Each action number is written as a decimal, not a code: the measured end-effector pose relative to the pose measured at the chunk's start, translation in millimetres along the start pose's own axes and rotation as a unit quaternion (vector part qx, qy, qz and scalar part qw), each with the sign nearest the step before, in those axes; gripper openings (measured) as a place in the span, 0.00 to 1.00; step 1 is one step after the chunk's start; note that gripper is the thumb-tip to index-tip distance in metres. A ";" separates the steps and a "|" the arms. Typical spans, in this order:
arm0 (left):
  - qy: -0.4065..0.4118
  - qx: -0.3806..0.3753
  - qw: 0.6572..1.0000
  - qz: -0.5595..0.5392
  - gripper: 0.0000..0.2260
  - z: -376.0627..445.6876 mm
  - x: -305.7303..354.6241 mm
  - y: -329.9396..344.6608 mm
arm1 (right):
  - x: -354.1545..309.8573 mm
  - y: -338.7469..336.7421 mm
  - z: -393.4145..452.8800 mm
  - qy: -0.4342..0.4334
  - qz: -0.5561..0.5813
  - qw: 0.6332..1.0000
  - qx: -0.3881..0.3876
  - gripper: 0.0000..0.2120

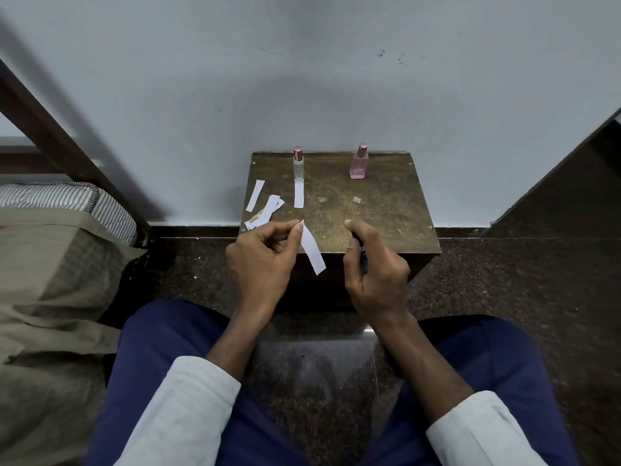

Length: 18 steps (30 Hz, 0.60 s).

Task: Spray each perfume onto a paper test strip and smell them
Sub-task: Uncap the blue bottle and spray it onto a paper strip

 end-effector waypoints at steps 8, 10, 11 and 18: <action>-0.007 -0.007 1.000 -0.002 0.05 -2.8 2.2 1.0 | 2.9 -8.1 -1.2 -0.036 -0.014 0.999 0.005 0.11; -0.010 -0.010 1.000 -0.002 0.05 -2.9 1.9 2.3 | 3.3 -9.5 -0.6 -0.036 -0.025 0.999 0.005 0.11; -0.011 -0.010 1.000 0.000 0.05 -2.7 1.8 3.2 | 4.0 -10.4 -0.1 -0.033 -0.031 0.999 0.004 0.11; -0.005 -0.010 1.000 0.006 0.06 -3.8 2.6 4.5 | 10.8 -14.9 1.7 -0.031 -0.040 0.999 0.006 0.09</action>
Point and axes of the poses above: each hand's wrist, its own z-axis towards the middle knuckle, its own y-axis out of the palm, x = y × z, the point moved 5 cm from there along z, towards the middle knuckle, and after that the axes turned 11 degrees about -y, right-handed, at the moved point
